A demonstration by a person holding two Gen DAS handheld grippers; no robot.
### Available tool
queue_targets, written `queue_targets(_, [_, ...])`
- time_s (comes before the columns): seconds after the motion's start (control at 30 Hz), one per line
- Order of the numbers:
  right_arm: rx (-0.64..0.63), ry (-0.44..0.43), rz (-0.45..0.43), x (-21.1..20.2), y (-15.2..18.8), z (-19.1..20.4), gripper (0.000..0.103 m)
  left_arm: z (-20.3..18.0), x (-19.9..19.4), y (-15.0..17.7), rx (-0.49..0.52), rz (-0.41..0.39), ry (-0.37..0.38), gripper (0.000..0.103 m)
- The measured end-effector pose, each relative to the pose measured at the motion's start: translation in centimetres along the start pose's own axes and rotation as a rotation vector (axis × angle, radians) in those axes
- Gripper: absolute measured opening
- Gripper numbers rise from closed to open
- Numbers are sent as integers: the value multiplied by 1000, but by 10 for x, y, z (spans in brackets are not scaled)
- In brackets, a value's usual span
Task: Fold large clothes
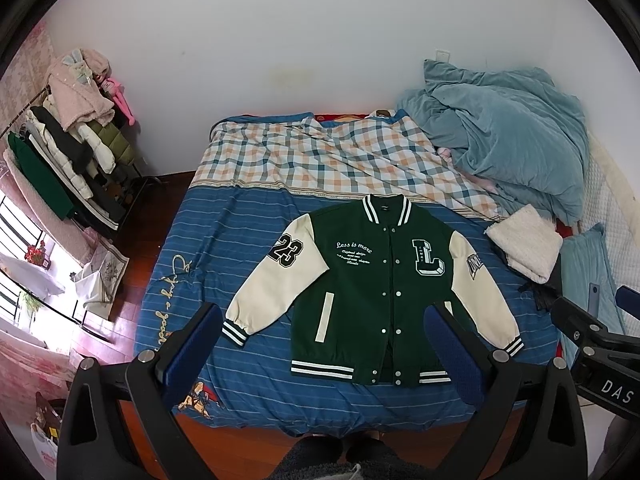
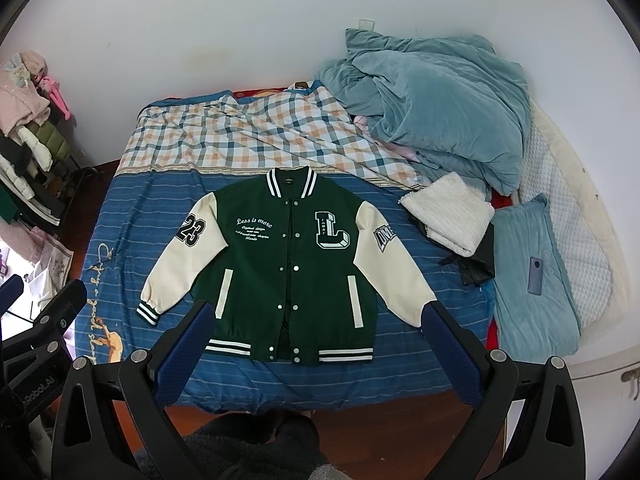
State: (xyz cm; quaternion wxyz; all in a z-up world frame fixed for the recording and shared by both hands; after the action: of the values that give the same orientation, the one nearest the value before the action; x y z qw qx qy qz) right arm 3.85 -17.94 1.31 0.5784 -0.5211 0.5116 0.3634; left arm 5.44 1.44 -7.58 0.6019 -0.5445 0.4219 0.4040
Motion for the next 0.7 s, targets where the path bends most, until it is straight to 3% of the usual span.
queue_targets(0.7, [33, 4, 8, 2, -3, 12, 103, 1, 3, -7, -3, -1, 5, 103])
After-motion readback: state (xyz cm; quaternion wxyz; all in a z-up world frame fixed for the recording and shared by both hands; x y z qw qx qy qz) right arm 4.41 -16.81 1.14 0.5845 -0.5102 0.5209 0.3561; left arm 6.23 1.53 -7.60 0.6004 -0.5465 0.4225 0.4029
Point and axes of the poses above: each gripper's, at about its wrist camera, not at the fingertips, and x roughly the way its jaws point, z to its left, y to its underside, the point moved 9 cm from there along x, roughly the way its jaws point, and after that the axes turned 15 degrees about z, right-handed, at the moved point
